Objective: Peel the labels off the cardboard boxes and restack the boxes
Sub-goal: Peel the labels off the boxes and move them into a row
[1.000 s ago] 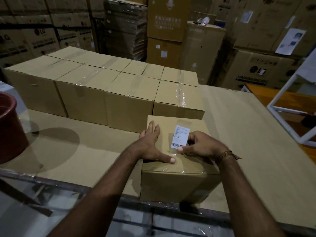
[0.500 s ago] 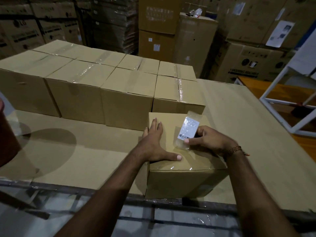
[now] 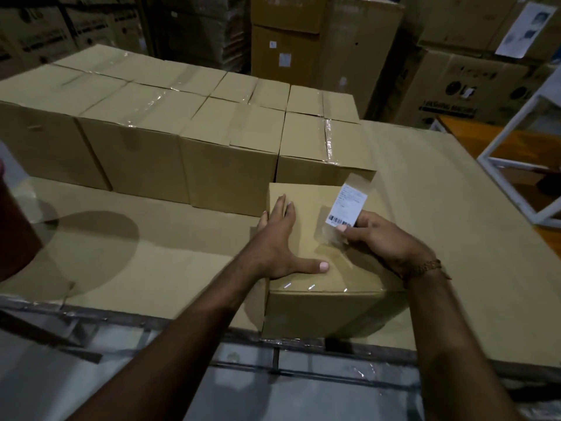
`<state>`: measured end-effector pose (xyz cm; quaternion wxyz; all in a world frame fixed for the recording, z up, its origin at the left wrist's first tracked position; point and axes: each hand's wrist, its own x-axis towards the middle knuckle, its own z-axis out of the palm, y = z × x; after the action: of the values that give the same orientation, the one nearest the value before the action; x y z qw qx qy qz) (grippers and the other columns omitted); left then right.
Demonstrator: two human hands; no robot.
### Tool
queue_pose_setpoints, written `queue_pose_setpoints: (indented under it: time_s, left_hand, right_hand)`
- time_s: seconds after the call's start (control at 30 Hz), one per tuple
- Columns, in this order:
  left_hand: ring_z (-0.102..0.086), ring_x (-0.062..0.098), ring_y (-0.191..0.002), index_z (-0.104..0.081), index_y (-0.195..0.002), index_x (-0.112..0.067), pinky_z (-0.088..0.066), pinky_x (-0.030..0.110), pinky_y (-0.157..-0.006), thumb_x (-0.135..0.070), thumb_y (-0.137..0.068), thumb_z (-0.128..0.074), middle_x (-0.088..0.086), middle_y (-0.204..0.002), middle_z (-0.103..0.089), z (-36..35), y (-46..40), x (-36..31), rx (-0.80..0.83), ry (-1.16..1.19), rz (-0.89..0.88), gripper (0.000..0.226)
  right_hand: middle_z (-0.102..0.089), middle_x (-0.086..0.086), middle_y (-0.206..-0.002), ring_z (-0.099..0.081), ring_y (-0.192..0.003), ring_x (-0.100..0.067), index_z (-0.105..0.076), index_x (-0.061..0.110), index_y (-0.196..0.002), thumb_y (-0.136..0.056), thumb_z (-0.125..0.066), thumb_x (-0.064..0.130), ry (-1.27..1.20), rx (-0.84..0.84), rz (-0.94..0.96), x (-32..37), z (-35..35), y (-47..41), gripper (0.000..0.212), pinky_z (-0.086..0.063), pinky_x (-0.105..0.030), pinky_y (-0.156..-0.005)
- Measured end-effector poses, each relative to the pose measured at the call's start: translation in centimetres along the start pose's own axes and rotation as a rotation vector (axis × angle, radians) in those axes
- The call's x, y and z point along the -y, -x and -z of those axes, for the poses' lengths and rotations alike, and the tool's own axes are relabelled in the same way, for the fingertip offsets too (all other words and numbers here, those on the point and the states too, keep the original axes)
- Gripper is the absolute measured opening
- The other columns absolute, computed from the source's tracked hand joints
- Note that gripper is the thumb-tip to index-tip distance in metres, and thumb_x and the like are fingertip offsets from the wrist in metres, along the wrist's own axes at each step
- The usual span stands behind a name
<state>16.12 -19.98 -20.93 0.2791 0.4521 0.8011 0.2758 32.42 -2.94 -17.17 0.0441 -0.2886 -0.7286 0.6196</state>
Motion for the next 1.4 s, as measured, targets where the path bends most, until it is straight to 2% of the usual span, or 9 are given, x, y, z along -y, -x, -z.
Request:
queue_pose_setpoints:
  time_s: [0.07, 0.27, 0.37, 0.5, 0.63, 0.77, 0.97, 1.1, 1.4]
  left_hand:
    - [0.012, 0.024, -0.162, 0.008, -0.168, -0.028, -0.017, 0.054, -0.130, -0.081, -0.058, -0.084, -0.022, -0.170, 0.026, -0.2, 0.1, 0.2, -0.033, 0.000, -0.021, 0.153]
    - [-0.024, 0.007, -0.156, -0.034, -0.164, -0.031, -0.036, 0.046, -0.123, -0.082, -0.051, -0.086, -0.028, -0.171, -0.012, -1.1, 1.1, 1.1, -0.292, 0.151, -0.055, 0.135]
    - [-0.032, 0.006, -0.153, -0.047, -0.158, -0.027, -0.040, 0.045, -0.121, -0.084, -0.055, -0.082, -0.024, -0.169, -0.026, -1.5, 1.5, 1.2, -0.397, 0.177, -0.075, 0.122]
    - [-0.040, 0.017, -0.149, -0.059, -0.148, -0.028, -0.044, 0.049, -0.116, -0.064, -0.082, -0.078, -0.010, -0.168, -0.036, -0.4, 2.4, 2.1, -0.446, 0.093, -0.140, 0.078]
    - [-0.035, 0.016, -0.150, -0.060, -0.146, -0.034, -0.038, 0.038, -0.113, -0.052, -0.092, -0.074, -0.009, -0.169, -0.031, 2.1, 4.9, 5.0, -0.595, 0.081, -0.154, 0.058]
    - [-0.046, 0.010, -0.142, -0.058, -0.148, -0.031, -0.045, 0.044, -0.115, -0.050, -0.095, -0.070, -0.010, -0.156, -0.051, 6.3, 8.2, 9.8, -0.681, 0.056, -0.133, 0.058]
    - [-0.048, 0.022, -0.139, -0.054, -0.149, -0.025, -0.046, 0.048, -0.111, -0.051, -0.096, -0.064, -0.002, -0.157, -0.048, 15.9, 14.8, 18.5, -0.683, -0.321, -0.152, 0.060]
    - [-0.053, 0.022, -0.135, -0.061, -0.144, -0.025, -0.045, 0.045, -0.111, -0.047, -0.098, -0.066, 0.000, -0.150, -0.057, 22.9, 19.6, 24.3, -0.663, -0.458, -0.109, 0.052]
    - [-0.064, 0.005, -0.110, -0.072, -0.129, -0.026, -0.055, 0.035, -0.099, -0.041, -0.093, -0.075, -0.010, -0.125, -0.071, 34.1, 26.0, 35.2, -0.867, -0.098, 0.081, 0.039]
  right_hand:
    - [-0.076, -0.006, -0.126, -0.069, -0.114, -0.024, -0.069, 0.011, -0.131, -0.108, -0.054, 0.012, -0.047, -0.041, -0.014, 0.4, -0.4, 0.0, 0.027, -0.051, -0.040, -0.104]
    - [-0.073, -0.005, -0.108, -0.058, -0.097, -0.024, -0.071, 0.018, -0.114, -0.109, -0.048, 0.015, -0.034, -0.150, -0.045, 0.8, -0.8, 0.3, 0.023, -0.046, -0.033, -0.078]
    - [-0.070, 0.003, -0.086, -0.058, -0.075, -0.013, -0.072, 0.012, -0.112, -0.108, -0.049, 0.014, 0.133, -0.187, -0.037, 1.3, -1.4, -0.4, 0.023, -0.046, -0.027, -0.069]
    - [-0.073, 0.009, -0.082, -0.060, -0.067, -0.005, -0.074, 0.017, -0.100, -0.106, -0.056, 0.016, 0.194, -0.333, -0.004, 2.3, -3.3, -1.7, 0.019, -0.045, -0.024, -0.067]
    - [-0.079, 0.003, -0.087, -0.069, -0.072, -0.012, -0.079, 0.013, -0.098, -0.104, -0.060, 0.020, 0.159, -0.399, 0.036, 3.3, -7.7, -3.2, 0.022, -0.057, -0.038, -0.074]
    - [-0.080, 0.003, -0.104, -0.075, -0.098, -0.023, -0.079, 0.014, -0.112, -0.103, -0.064, 0.028, 0.173, -0.437, 0.109, 4.7, -14.1, -4.8, 0.022, -0.060, -0.054, -0.096]
    - [-0.078, 0.000, -0.091, -0.072, -0.085, -0.019, -0.077, 0.007, -0.096, -0.099, -0.072, 0.028, 0.186, -0.480, 0.160, 7.5, -26.8, -7.5, 0.022, -0.061, -0.043, -0.086]
    - [-0.074, -0.011, -0.084, -0.058, -0.069, -0.015, -0.075, 0.010, -0.095, -0.099, -0.074, 0.024, 0.136, -0.440, 0.195, 9.5, -36.5, -9.2, 0.015, -0.048, -0.035, -0.070]
    - [-0.065, 0.006, -0.076, -0.058, -0.064, -0.003, -0.065, 0.018, -0.129, -0.097, -0.077, 0.023, 0.112, -0.316, 0.283, 14.3, -50.8, -13.7, 0.035, -0.044, -0.027, -0.066]
